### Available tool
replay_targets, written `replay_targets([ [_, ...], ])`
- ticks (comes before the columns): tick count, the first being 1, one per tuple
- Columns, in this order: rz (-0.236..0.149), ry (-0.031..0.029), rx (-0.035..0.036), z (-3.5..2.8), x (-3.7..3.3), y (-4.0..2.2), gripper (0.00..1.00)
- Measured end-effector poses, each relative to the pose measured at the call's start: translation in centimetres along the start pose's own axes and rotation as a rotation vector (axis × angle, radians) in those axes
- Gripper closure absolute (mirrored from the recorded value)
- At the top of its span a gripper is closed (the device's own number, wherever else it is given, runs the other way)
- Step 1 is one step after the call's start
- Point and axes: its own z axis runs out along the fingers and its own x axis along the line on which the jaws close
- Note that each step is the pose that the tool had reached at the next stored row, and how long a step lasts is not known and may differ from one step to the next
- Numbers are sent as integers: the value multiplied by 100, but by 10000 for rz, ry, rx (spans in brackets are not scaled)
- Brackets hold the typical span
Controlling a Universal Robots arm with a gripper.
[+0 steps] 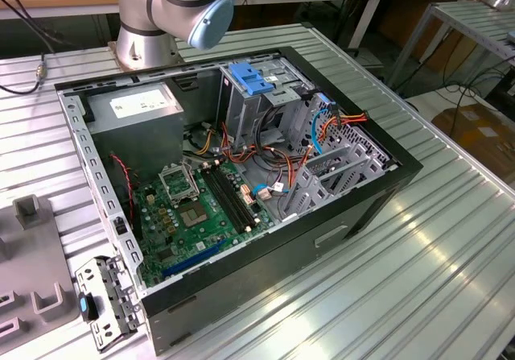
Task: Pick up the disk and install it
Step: 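Pick up the disk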
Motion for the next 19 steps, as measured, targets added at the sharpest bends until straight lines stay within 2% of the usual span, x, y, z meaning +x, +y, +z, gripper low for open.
replay_targets([
  [1,0,-1,2,30,-6,0,46],
  [6,3,1,0,165,-6,1,46],
  [15,3,0,1,347,-3,27,46],
  [19,2,0,0,493,0,23,46],
])
